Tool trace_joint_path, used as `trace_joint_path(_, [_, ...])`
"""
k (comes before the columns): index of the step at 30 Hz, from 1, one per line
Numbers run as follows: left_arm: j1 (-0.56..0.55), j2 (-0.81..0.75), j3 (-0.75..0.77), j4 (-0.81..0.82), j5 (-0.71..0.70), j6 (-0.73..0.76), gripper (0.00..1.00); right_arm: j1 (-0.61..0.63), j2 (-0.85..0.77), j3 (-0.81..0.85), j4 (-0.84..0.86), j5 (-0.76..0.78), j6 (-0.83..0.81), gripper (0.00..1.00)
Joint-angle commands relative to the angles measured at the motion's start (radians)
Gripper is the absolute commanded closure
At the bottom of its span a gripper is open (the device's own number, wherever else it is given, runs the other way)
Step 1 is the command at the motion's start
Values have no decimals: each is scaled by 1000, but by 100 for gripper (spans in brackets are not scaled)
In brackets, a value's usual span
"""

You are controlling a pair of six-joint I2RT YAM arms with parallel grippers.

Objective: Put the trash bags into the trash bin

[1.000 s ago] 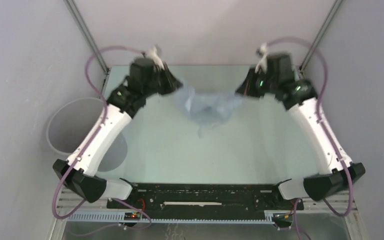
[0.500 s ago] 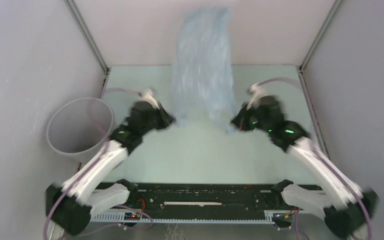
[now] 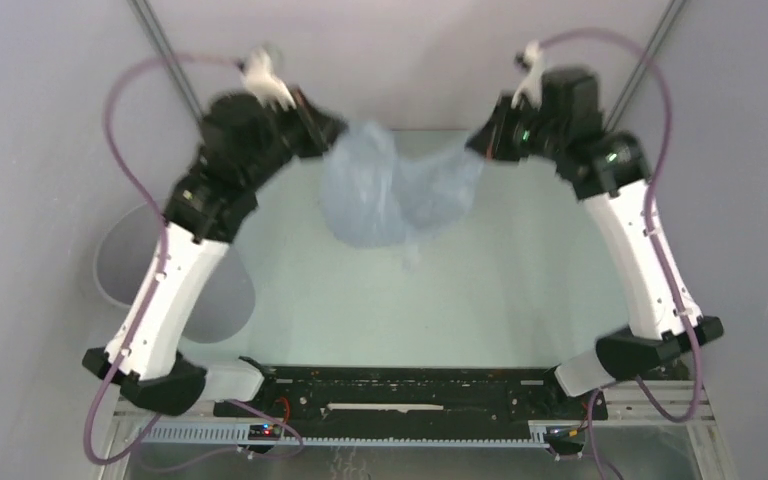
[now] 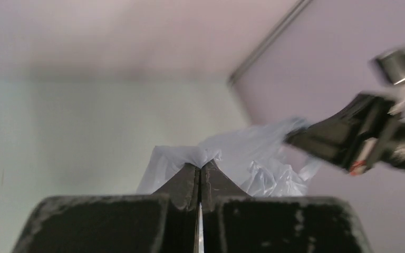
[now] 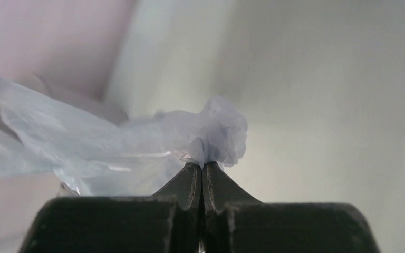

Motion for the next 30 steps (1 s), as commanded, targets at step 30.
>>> trace_joint_path(30, [35, 99, 461, 76, 107, 45, 100, -22, 105, 641, -204, -18, -71, 100])
